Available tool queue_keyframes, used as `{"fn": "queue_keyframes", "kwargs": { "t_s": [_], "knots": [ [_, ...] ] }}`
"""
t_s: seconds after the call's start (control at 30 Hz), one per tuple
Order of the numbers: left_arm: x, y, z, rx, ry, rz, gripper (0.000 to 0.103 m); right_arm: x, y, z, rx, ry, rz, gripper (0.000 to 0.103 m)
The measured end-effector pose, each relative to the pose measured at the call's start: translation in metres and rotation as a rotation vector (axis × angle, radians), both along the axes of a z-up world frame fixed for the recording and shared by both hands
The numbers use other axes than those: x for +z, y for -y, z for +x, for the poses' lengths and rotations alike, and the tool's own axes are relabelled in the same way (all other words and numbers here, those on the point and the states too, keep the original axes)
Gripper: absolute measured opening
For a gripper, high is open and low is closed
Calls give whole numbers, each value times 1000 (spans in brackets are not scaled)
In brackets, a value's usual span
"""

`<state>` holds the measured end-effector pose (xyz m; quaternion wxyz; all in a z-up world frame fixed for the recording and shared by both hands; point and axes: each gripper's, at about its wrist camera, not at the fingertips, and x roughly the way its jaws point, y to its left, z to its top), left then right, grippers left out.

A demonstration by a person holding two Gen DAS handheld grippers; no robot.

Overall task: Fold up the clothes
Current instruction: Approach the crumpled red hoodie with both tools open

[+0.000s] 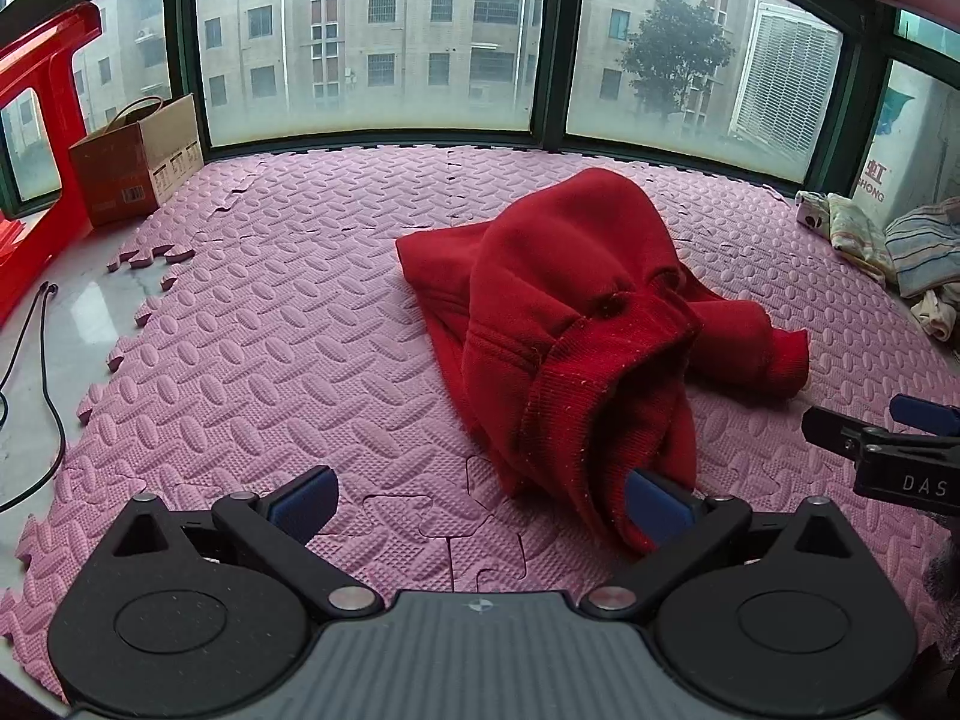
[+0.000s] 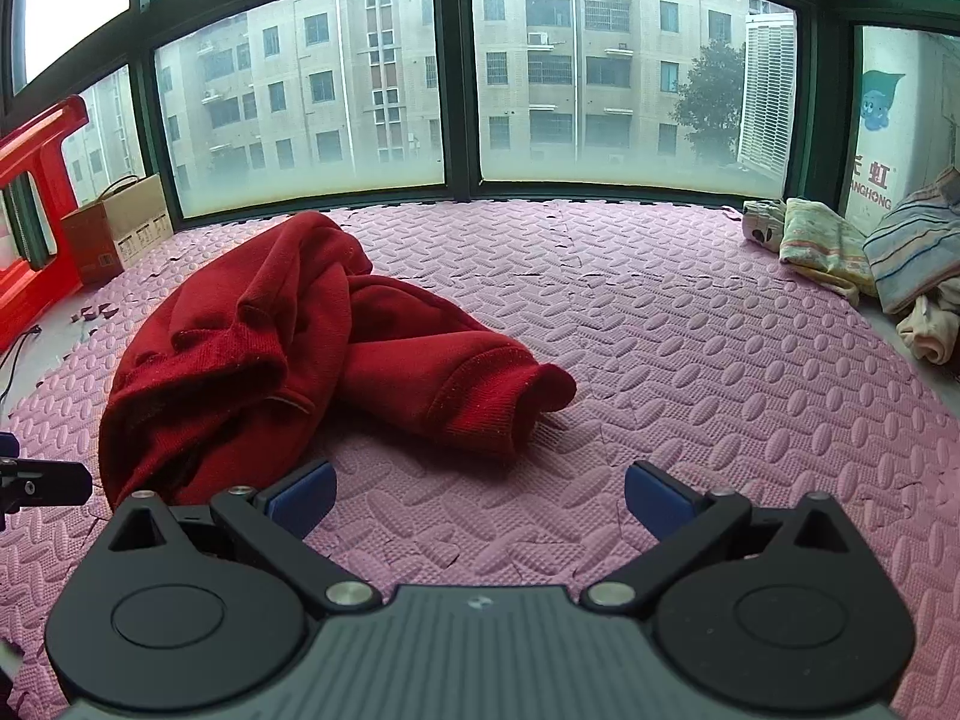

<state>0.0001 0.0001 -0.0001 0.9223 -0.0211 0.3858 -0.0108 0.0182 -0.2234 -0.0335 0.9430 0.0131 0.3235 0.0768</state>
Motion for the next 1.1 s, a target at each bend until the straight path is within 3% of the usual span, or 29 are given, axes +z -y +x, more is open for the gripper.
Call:
{"fn": "queue_keyframes", "kwargs": {
  "t_s": [0.13,0.27,0.43,1.1],
  "knots": [
    [-1,-2,2,-5,5,-6,103,0,2,1,-15,7,-10,103],
    [1,1,-8,-5,20,8,103,3,-33,-22,1,65,-77,103],
    [2,1,-5,-17,30,13,103,5,-15,-22,53,30,-12,102],
    [8,20,7,-75,44,41,103,-1,-16,-21,89,-18,2,97]
  ]
}}
